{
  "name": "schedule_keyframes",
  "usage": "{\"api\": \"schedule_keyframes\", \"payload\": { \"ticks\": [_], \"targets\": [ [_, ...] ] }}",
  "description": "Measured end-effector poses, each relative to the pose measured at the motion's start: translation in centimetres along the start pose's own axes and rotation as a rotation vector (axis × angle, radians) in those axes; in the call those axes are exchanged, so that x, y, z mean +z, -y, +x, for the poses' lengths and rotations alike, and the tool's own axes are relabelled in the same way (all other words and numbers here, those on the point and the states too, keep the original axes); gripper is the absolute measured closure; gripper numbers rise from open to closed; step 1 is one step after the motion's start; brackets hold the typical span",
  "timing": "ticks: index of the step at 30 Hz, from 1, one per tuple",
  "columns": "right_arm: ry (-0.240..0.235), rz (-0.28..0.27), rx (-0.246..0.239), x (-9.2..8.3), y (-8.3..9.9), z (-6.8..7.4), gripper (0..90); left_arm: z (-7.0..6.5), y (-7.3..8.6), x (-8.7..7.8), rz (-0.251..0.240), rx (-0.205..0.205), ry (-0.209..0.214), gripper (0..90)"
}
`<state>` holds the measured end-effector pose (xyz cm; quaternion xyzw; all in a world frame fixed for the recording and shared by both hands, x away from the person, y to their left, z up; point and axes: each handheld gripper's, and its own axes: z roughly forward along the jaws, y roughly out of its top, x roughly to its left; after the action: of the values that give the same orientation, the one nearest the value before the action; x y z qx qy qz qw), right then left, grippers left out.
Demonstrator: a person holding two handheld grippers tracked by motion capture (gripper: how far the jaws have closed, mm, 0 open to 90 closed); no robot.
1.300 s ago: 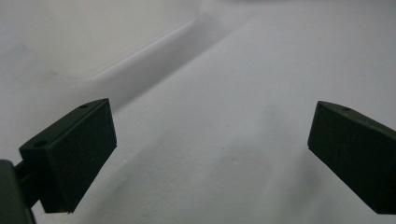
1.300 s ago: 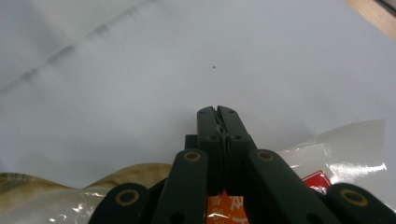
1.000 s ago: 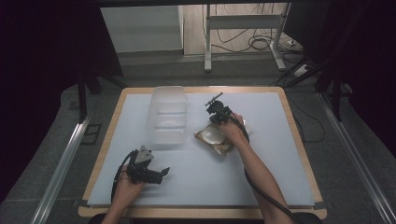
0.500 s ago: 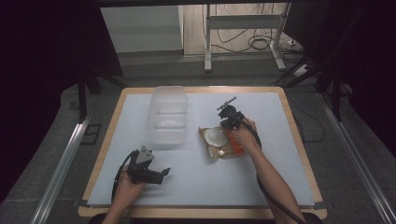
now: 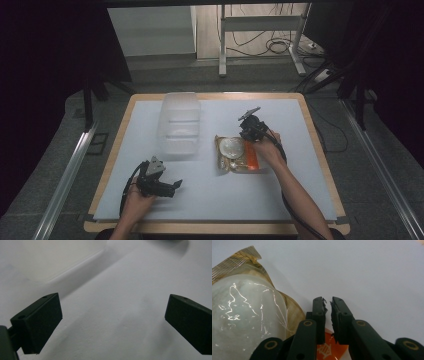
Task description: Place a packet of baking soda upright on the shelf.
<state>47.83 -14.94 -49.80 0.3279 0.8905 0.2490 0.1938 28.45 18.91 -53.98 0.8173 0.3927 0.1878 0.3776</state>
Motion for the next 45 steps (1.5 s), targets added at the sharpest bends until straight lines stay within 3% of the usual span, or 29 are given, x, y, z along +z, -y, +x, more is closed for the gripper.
{"api": "schedule_keyframes", "payload": {
  "ticks": [2, 8, 16, 19, 21, 32, 38, 45],
  "targets": [
    [0.005, -0.031, 0.004, -1.4, -0.3, -0.2, 76.4, -0.1, 0.0, 0.0, 0.0, 0.004, 0.0, 1.1],
    [-0.013, -0.063, 0.003, -3.3, -0.1, 0.1, 70.9, -0.2, 0.0, 0.0, 0.002, 0.007, 0.0, 1.1],
    [-0.051, -0.08, 0.027, -4.7, 2.0, 0.6, 54.6, -0.2, -0.1, 0.1, 0.007, 0.011, -0.001, 1.1],
    [-0.052, -0.115, 0.059, -5.5, 3.0, 0.4, 44.1, -0.2, -0.1, 0.1, 0.009, 0.011, -0.002, 1.2],
    [-0.045, -0.122, 0.076, -5.8, 3.4, 0.3, 37.6, -0.2, -0.1, 0.1, 0.01, 0.012, -0.003, 1.1],
    [0.008, -0.123, 0.119, -8.1, 6.2, -1.1, 20.0, -0.2, 0.0, 0.1, 0.009, 0.013, 0.0, 1.2],
    [-0.002, -0.122, 0.149, -8.4, 7.8, -2.1, 16.1, -0.2, 0.0, 0.2, 0.012, 0.021, -0.001, 1.1],
    [-0.082, -0.092, 0.191, -7.1, 8.6, -2.1, 16.3, -0.1, 0.0, 0.1, 0.009, 0.024, -0.003, 1.1]
  ]
}}
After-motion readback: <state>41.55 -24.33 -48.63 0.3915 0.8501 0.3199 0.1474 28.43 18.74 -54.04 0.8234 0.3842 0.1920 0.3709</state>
